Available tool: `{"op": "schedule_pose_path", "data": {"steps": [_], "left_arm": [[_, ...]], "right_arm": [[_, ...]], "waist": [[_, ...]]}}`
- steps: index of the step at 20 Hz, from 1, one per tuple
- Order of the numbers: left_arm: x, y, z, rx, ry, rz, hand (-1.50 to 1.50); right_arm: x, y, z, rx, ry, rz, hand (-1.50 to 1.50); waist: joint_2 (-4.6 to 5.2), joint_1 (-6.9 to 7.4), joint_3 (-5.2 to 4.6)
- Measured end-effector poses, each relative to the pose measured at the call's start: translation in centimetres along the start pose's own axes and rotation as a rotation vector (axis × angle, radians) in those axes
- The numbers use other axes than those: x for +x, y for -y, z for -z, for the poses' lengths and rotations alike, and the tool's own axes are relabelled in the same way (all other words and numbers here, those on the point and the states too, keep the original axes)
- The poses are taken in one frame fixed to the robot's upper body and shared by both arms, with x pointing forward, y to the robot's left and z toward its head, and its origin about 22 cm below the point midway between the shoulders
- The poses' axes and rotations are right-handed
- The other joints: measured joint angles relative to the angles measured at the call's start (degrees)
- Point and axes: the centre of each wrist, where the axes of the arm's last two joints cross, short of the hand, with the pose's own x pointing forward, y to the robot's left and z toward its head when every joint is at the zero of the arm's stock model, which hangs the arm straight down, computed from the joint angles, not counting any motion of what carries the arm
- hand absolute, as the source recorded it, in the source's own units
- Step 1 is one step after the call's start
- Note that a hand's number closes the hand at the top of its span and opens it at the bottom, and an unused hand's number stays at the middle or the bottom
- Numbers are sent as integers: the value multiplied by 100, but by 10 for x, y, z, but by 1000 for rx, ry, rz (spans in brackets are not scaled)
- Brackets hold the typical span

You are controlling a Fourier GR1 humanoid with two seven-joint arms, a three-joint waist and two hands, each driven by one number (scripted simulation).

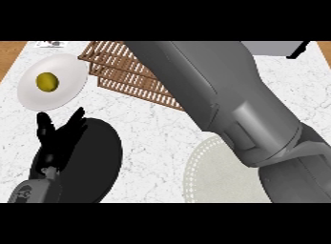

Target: Pick the croissant from the placemat and place it in the tiered shelf

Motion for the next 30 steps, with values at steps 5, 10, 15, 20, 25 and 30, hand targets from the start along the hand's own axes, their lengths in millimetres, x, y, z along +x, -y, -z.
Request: {"op": "schedule_pose_path", "data": {"steps": [5, 10, 15, 20, 25, 30], "left_arm": [[1, -3, -1, 1, 2, 2, 0], [-1, 2, -4, -3, 1, -6, 0], [-3, -3, -9, 4, 4, -6, 0], [2, -4, -7, 16, -2, -11, 0], [-5, -3, -9, 12, -4, -18, 0], [-6, -12, -12, 30, -10, -22, 0]], "right_arm": [[-3, -4, 3, 5, 5, 7, 150], [-2, -5, 4, -8, -13, 16, -150], [0, 3, 7, -65, -54, 165, -150], [-1, 9, 9, -94, -69, 348, -150], [4, 24, 10, -136, -80, 526, -150], [-2, 34, 21, -242, -107, 608, -150]], "waist": [[-14, -18, 1], [-17, -5, 2], [-18, -13, 4], [-16, -64, 7], [-24, -81, 7], [-55, -165, 6]]}}
